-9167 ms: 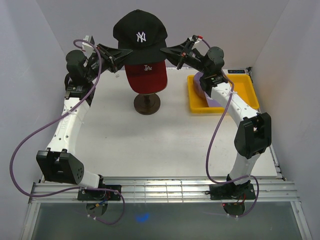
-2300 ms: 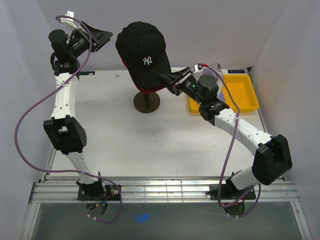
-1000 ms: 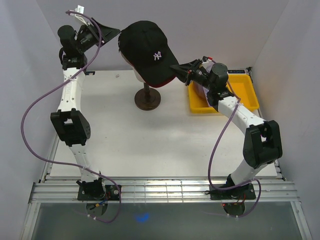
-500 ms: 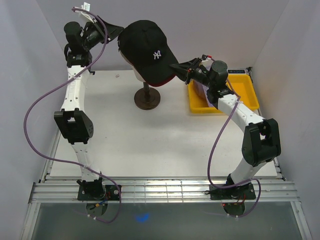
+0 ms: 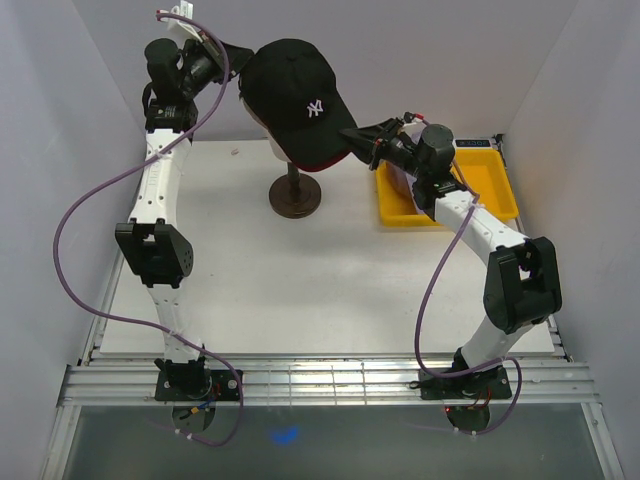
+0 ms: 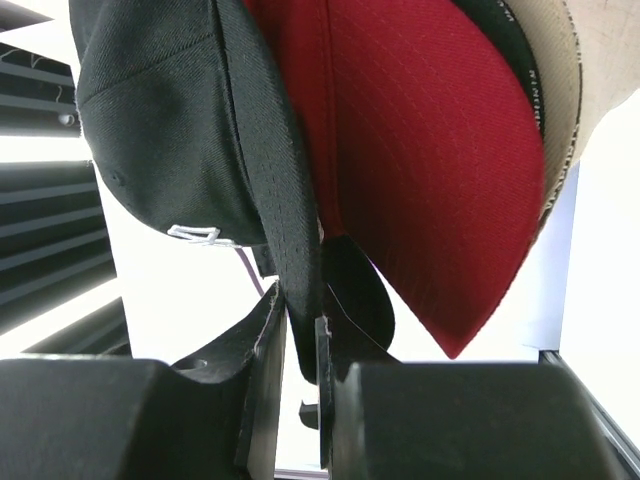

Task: Stack the hats

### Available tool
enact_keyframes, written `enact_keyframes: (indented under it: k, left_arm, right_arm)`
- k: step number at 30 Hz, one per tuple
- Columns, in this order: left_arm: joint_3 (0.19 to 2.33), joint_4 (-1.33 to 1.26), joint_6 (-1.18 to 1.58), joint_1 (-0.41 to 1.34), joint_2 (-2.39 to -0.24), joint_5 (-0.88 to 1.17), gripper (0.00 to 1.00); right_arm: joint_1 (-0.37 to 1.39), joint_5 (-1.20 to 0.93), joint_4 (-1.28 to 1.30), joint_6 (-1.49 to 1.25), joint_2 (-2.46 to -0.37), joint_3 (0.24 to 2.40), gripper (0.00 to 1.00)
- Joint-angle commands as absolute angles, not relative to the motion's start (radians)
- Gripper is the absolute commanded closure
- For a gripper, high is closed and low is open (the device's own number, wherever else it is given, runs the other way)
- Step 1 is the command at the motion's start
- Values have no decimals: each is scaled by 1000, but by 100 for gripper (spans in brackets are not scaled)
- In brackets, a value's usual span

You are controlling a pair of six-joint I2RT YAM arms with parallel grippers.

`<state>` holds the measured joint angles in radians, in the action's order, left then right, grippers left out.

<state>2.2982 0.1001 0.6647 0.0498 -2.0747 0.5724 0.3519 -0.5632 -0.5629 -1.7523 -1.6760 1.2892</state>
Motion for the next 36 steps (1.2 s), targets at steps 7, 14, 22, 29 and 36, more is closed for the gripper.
enact_keyframes:
  k: [7, 14, 22, 29, 36]
  left_arm:
    - [2247, 394, 595, 92, -2108, 457, 100]
    - [2244, 472, 592, 91, -2143, 436, 100]
    - [2235, 538, 588, 84, -2160, 417, 100]
    - [2184, 538, 577, 75, -2132, 416, 100]
    - [2181, 535, 545, 72, -2108, 442, 100]
  right_arm:
    - [342, -517, -476, -1792, -1692, 1158, 92]
    - [337, -489, -439, -1786, -1704, 1138, 92]
    - [330, -454, -318, -1729, -1713, 1135, 92]
    - [325, -433, -219, -1661, -1747, 1152, 92]
    - [318, -381, 18, -1478, -1779, 1311, 92]
